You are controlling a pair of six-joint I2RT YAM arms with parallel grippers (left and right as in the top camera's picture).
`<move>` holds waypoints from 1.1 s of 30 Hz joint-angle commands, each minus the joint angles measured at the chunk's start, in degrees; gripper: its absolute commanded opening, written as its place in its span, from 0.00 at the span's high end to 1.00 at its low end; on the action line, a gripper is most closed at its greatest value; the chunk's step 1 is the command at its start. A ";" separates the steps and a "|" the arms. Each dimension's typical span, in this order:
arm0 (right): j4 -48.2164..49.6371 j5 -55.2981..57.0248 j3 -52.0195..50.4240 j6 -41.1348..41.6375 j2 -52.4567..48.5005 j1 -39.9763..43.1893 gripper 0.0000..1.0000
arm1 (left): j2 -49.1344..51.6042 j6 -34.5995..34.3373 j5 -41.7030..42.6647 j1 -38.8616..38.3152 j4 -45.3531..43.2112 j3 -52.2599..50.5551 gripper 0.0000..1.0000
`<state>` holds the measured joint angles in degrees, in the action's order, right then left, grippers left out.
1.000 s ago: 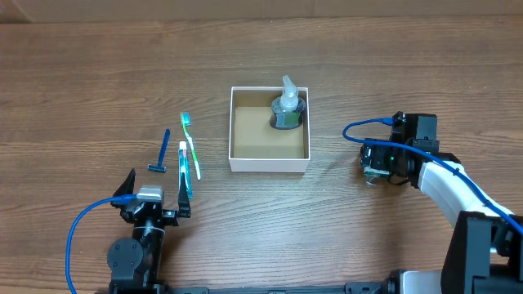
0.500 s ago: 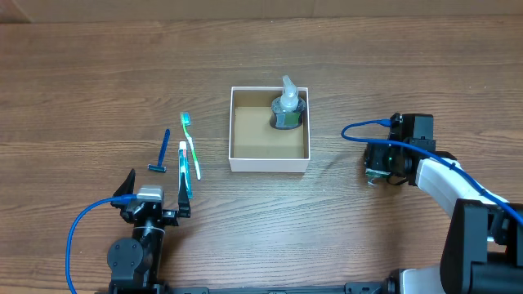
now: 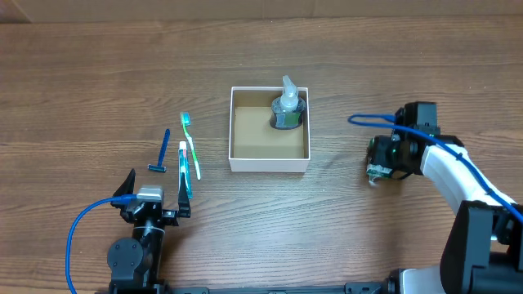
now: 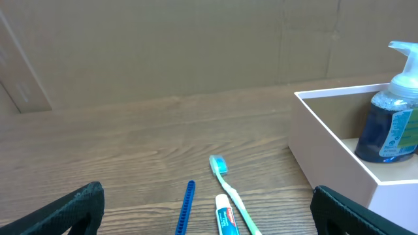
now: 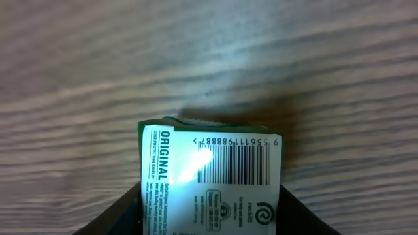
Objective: Pack container
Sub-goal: 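Carry the soap bar into the box beside the bottle and release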
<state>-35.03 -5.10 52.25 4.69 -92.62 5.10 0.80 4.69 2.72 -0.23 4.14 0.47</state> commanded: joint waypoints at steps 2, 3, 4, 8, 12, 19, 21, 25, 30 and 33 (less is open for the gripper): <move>-2.91 -0.50 6.60 2.84 5.29 -5.84 0.58 | -0.52 0.04 -0.17 0.55 0.11 -0.20 0.00; -3.45 -0.15 7.39 2.84 5.68 -7.17 0.58 | -0.55 0.04 -0.17 0.55 0.09 -0.20 0.00; -4.59 0.66 8.74 2.86 6.29 -9.42 0.58 | -0.52 0.02 -0.17 0.55 0.09 -0.20 0.00; -9.88 4.20 14.19 6.40 7.58 -17.57 0.58 | -0.52 0.04 -0.17 0.55 0.09 -0.20 0.00; -13.20 7.74 18.82 10.60 8.44 -26.51 0.58 | -0.52 0.04 -0.17 0.55 0.09 -0.20 0.00; -12.41 11.93 21.11 17.07 8.55 -38.18 0.58 | -0.52 0.04 -0.17 0.55 0.09 -0.20 0.00; -11.41 11.98 21.09 17.09 8.13 -39.45 0.58 | -0.55 0.02 -0.17 0.55 0.09 -0.20 0.00; -8.81 11.98 21.09 17.75 6.58 -40.54 0.58 | -0.52 0.02 -0.17 0.55 0.09 -0.20 0.00; -6.12 11.96 20.98 17.90 4.04 -40.52 0.59 | -0.52 0.02 -0.17 0.55 0.09 -0.20 0.00; -4.59 11.96 20.85 17.90 2.47 -40.57 0.59 | -0.52 0.02 -0.17 0.55 0.09 -0.20 0.00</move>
<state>-41.21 5.80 71.37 21.82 -88.33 -35.27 0.80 4.69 2.72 -0.23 4.14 0.47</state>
